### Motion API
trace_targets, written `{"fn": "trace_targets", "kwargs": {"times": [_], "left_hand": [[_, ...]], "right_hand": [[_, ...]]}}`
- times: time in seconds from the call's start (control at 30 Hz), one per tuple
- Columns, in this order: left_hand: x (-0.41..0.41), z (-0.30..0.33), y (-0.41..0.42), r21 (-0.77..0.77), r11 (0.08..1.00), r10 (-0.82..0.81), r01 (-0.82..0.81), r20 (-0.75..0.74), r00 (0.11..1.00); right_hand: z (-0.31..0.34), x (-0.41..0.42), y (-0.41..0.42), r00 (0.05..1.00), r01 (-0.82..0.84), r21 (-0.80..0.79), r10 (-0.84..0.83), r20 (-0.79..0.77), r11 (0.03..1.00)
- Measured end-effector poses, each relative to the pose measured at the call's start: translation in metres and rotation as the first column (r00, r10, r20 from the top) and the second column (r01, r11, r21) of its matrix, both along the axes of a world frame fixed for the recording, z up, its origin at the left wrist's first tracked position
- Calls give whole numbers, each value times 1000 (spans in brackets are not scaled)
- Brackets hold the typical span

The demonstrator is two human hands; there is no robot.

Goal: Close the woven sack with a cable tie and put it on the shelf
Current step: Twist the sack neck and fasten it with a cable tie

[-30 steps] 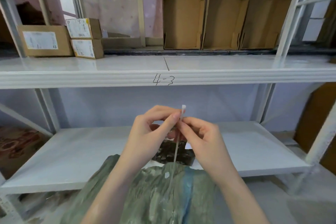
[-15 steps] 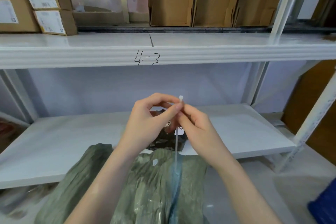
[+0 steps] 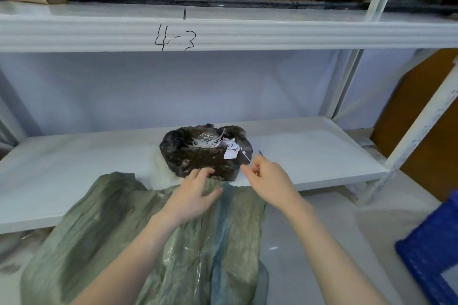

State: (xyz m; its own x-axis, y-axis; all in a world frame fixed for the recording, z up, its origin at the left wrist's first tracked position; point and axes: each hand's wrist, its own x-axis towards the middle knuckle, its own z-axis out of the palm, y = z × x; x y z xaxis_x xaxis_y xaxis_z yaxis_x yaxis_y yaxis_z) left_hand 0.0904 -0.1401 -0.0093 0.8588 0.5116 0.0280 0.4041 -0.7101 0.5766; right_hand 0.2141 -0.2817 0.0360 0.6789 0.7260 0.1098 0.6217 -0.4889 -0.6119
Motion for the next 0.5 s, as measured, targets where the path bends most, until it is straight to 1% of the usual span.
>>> {"fn": "trace_targets", "kwargs": {"times": [0.03,0.1,0.2,0.33,0.43,0.5], "left_hand": [[-1,-6,-1,35,999,6,-4,-66,998],[-2,-11,-3,62,998,19,-11,-139,990],[-2,-13,-6,63,998,31,-20,-169,985],[-1,-8,-11,53,997,63,-54,-178,982],[-1,-5,-12,41,997,79,-72,-195,978],[-2,-4,-12,28,996,86,-82,-208,974]], "right_hand": [[-4,1,-1,999,34,-75,-32,32,997],[-10,4,-2,991,97,-172,-80,104,980],[-21,6,-1,983,150,-254,-116,144,955],[-35,-1,1,983,178,-416,-142,117,892],[-35,-4,1,980,201,-456,-172,104,867],[-34,-6,3,985,171,-424,-158,67,889]]}}
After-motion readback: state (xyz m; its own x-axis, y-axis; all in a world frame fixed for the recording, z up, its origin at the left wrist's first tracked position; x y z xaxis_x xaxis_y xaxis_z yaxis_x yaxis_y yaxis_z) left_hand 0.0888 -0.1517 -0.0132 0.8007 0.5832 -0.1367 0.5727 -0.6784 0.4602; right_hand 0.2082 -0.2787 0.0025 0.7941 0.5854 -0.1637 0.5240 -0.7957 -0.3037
